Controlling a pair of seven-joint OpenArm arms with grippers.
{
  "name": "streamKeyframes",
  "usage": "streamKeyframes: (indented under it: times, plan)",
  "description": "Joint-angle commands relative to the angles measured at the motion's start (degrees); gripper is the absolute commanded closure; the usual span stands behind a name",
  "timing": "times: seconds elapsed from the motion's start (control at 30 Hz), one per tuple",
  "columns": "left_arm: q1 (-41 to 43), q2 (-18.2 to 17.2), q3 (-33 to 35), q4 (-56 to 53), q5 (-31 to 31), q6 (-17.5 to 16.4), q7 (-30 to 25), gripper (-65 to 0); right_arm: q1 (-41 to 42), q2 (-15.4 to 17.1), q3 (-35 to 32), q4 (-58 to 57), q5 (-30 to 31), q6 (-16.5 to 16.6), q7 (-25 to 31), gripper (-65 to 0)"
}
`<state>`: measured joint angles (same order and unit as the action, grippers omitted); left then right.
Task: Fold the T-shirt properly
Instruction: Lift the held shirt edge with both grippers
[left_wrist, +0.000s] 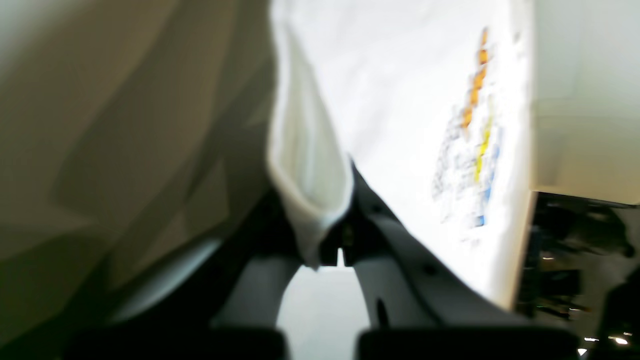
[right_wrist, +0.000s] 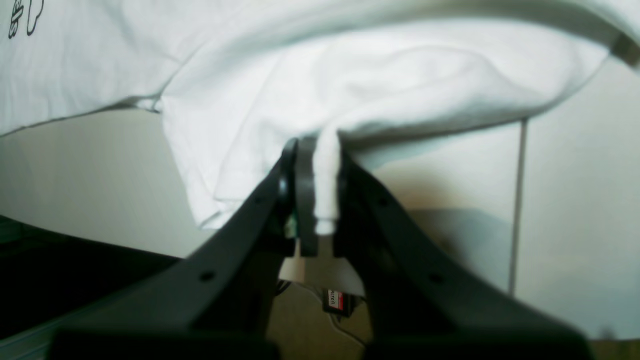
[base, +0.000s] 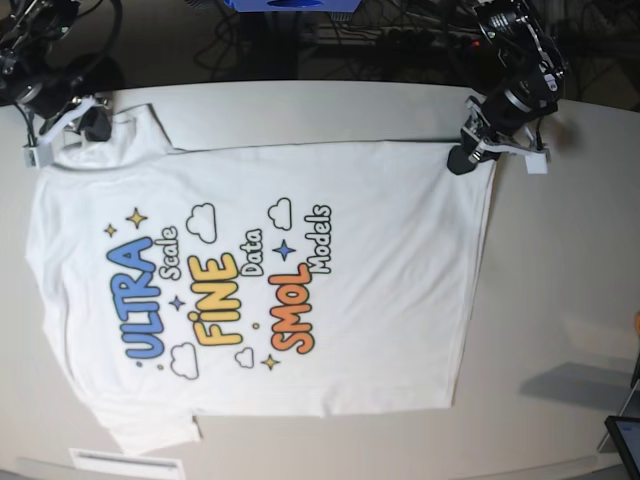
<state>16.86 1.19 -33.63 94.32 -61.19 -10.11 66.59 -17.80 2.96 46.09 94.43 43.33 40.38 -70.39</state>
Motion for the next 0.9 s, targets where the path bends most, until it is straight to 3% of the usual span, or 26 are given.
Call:
streamKeyframes:
  times: [0.0, 0.17, 0.87]
  plan:
    - [0.94, -0.62, -0.26, 1.98, 0.40, 0.57, 0.09, 0.0, -0.97, 0.51, 0.11, 0.73, -4.34, -0.38, -3.94, 0.0]
    - [2.26, -2.03, -0.35, 7.43, 0.40, 0.57, 0.09, 0.0, -2.81, 0.95, 0.11, 5.83, -4.34, -0.38, -3.94, 0.0]
    - [3.75, -2.11, -0.26, 12.89, 0.40, 0.66, 0.18, 0.0, -6.24, 1.21, -0.24, 17.87, -4.08, -0.38, -4.64, 0.0]
